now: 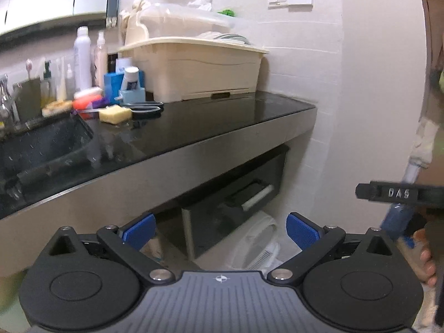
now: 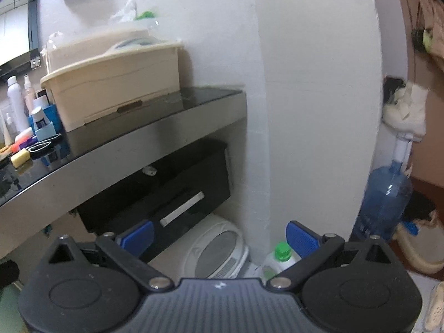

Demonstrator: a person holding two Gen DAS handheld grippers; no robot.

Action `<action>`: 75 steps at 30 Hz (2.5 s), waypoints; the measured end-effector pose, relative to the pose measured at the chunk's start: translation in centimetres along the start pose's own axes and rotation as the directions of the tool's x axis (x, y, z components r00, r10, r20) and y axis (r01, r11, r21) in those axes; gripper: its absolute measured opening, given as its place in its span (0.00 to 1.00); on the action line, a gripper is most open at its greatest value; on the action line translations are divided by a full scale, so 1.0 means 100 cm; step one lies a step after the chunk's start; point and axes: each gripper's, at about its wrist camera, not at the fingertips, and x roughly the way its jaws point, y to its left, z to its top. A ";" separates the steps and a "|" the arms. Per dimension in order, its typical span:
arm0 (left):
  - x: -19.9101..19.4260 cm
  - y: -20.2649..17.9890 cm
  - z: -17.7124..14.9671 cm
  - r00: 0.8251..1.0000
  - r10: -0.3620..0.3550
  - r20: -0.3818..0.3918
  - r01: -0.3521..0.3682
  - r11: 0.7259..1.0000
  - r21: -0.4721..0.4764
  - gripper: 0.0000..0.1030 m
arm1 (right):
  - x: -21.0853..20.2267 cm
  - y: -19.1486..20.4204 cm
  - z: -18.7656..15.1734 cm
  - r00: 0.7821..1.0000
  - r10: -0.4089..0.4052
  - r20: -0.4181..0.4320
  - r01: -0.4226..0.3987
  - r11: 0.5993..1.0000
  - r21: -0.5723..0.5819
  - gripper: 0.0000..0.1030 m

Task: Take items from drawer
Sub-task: 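Move the right tool down toward the silver drawer handle, then close the right tool on the silver bar handle of the drawer, then pull the drawer open by its handle with the right tool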

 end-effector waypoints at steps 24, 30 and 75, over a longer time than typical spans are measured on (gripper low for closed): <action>0.020 0.014 -0.016 0.986 -0.164 -0.014 0.162 0.984 -0.076 0.96 | 0.191 0.027 0.036 0.970 0.147 -0.195 -0.100 0.968 0.229 0.78; 0.023 0.014 -0.012 0.988 -0.154 -0.003 0.154 0.987 -0.036 0.96 | 0.262 0.036 0.020 0.952 0.186 -0.243 -0.101 0.941 0.323 0.62; 0.049 0.030 -0.013 0.989 -0.099 -0.106 0.094 0.994 -0.051 0.96 | 0.384 0.064 0.004 0.872 0.083 -0.482 0.181 0.861 0.475 0.37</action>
